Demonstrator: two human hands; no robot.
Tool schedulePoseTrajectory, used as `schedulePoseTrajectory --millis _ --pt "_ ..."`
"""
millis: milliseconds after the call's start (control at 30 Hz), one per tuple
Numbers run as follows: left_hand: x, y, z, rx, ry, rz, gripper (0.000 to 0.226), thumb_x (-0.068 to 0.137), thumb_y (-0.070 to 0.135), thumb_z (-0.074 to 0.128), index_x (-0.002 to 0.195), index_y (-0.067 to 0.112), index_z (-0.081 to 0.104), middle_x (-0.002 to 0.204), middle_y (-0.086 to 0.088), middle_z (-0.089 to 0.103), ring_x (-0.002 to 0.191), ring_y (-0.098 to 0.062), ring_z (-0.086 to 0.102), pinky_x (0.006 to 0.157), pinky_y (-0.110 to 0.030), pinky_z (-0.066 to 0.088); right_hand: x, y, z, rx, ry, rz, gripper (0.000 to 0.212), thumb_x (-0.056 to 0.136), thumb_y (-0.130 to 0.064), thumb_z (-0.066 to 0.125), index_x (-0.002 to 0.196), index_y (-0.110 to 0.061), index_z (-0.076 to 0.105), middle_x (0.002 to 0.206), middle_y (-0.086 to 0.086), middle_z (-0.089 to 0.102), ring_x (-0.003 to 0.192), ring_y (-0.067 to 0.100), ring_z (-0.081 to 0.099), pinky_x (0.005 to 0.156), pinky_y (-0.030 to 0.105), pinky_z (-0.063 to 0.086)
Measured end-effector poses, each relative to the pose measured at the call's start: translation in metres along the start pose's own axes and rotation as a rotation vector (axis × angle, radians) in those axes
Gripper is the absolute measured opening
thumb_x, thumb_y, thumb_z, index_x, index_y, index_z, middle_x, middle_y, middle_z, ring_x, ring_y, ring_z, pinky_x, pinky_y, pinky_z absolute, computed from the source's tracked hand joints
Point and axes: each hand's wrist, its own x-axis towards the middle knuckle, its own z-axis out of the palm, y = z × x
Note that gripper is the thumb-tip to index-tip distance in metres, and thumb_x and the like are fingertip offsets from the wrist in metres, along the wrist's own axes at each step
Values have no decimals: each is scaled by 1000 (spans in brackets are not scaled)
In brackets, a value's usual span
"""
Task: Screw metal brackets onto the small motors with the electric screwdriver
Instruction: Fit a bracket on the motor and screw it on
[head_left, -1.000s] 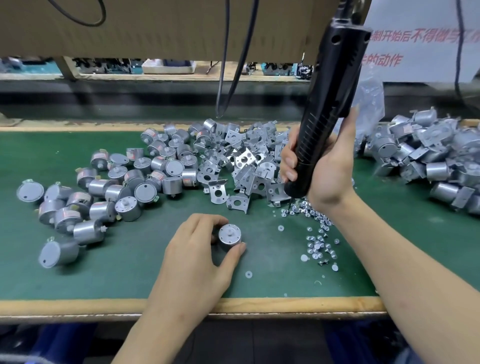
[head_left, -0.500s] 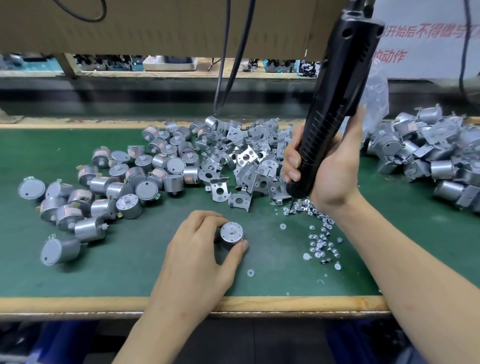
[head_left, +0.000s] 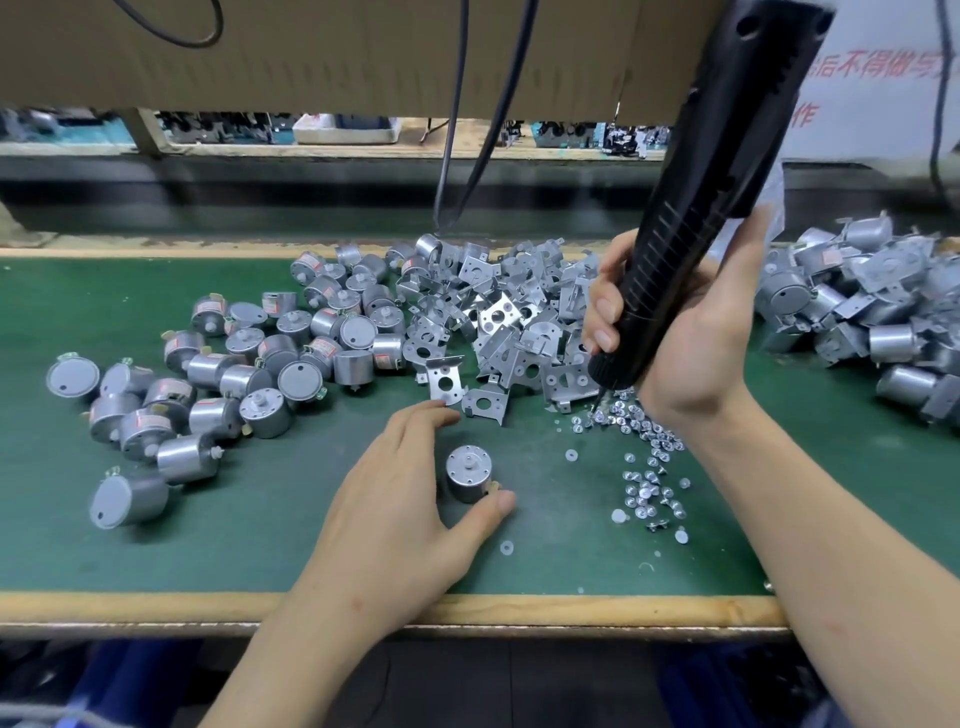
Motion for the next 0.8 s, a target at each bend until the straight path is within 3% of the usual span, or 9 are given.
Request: schedulePoseTrajectory --millis 100,167,367,567,633,700,800 --pt "3 3 -4 97 -41 50 79 70 86 42 135 41 35 152 34 16 124 2 44 84 -26 41 -1 -3 1 -4 -12 -16 82 95 -65 0 81 -14 63 59 2 53 47 20 46 54 28 39" --pt "5 6 -4 191 -66 89 76 69 89 32 129 43 37 153 36 13 127 4 38 79 -26 42 -3 -3 2 20 -65 7 81 95 -65 1 80 -16 63 59 1 53 47 18 46 53 27 39" --pt "6 8 -5 251 -55 128 74 77 86 32 128 35 50 139 31 36 117 0 47 77 -26 48 -9 1 7 80 -210 120 82 94 -68 1 81 -17 65 59 0 52 46 16 46 52 26 42" --pt "-3 6 -16 106 -34 110 74 81 78 45 124 20 62 126 18 46 110 -3 53 91 -28 49 -10 3 7 78 -185 129 81 94 -67 2 79 -16 64 58 1 50 45 16 43 51 28 36" --pt "-6 5 -25 36 8 80 59 87 66 52 121 19 65 123 18 51 100 1 54 92 -15 43 -10 3 6 79 -175 126 81 94 -67 3 78 -16 64 57 1 49 44 16 43 51 28 35" --pt "-6 1 -33 39 68 72 37 90 41 61 116 16 70 118 15 59 91 2 57 88 -3 37 -10 4 6 84 -168 129 80 94 -67 3 78 -16 64 57 1 50 44 16 43 51 28 36" --pt "-11 -9 -39 76 154 34 25 86 3 69 108 13 74 106 9 69 89 -4 67 88 -11 45 -11 5 6 84 -165 132 80 94 -67 3 79 -16 64 57 1 50 44 16 44 50 27 38"
